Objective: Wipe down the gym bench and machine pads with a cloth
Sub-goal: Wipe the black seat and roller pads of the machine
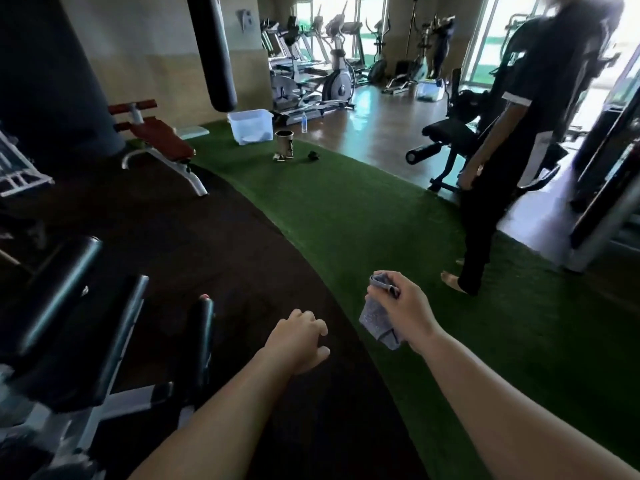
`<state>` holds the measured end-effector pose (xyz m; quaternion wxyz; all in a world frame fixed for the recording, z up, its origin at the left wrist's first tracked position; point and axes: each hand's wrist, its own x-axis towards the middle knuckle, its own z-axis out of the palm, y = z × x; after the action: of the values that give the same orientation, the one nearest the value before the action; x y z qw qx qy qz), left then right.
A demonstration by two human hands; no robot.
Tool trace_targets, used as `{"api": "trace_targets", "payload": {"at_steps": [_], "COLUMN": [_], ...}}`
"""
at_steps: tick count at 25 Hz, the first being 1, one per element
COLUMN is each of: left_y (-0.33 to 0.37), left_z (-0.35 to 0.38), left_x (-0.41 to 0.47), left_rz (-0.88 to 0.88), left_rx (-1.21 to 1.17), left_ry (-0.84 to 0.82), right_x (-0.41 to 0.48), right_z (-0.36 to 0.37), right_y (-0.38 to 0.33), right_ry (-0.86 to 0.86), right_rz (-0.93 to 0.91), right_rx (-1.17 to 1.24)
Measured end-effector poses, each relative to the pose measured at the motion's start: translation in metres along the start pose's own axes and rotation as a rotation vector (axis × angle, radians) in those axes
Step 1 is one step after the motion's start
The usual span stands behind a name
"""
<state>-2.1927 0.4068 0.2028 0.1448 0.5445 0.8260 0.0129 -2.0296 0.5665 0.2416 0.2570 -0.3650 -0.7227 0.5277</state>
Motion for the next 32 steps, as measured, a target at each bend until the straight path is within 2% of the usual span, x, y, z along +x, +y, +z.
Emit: {"api": "trace_targets", "payload": {"at_steps": [9, 15, 22, 26, 32], "left_y": [-0.141, -0.218, -0.312, -0.386, -0.533], "left_z": [-0.068, -0.116, -0.178, -0.212, -0.239], "left_x": [0.223, 0.383, 0.552, 0.616, 0.68], "left_rz": [0.001, -0.028, -0.204, -0.331, -0.511], "left_rx": [0.031, 0.041, -0.029, -0.077, -0.095], "left_ry": [-0.023, -0.025, 0.054, 0.114, 0.173], "right_x": [0.248, 0.43, 0.673, 0.791, 0.923], "right_z": [0.092, 0.124, 0.18, 0.246, 0.394], "right_y": [-0.022, -0.028, -0.059, -0.094, -0.128], "right_ry": [-0.035, -0.053, -0.228, -0.371, -0.525], "right_rz": [0.063, 0.066, -0.021, -0.047, -0.17], "right_rx": [0.08, 0.073, 0.019, -0.054, -0.135]}}
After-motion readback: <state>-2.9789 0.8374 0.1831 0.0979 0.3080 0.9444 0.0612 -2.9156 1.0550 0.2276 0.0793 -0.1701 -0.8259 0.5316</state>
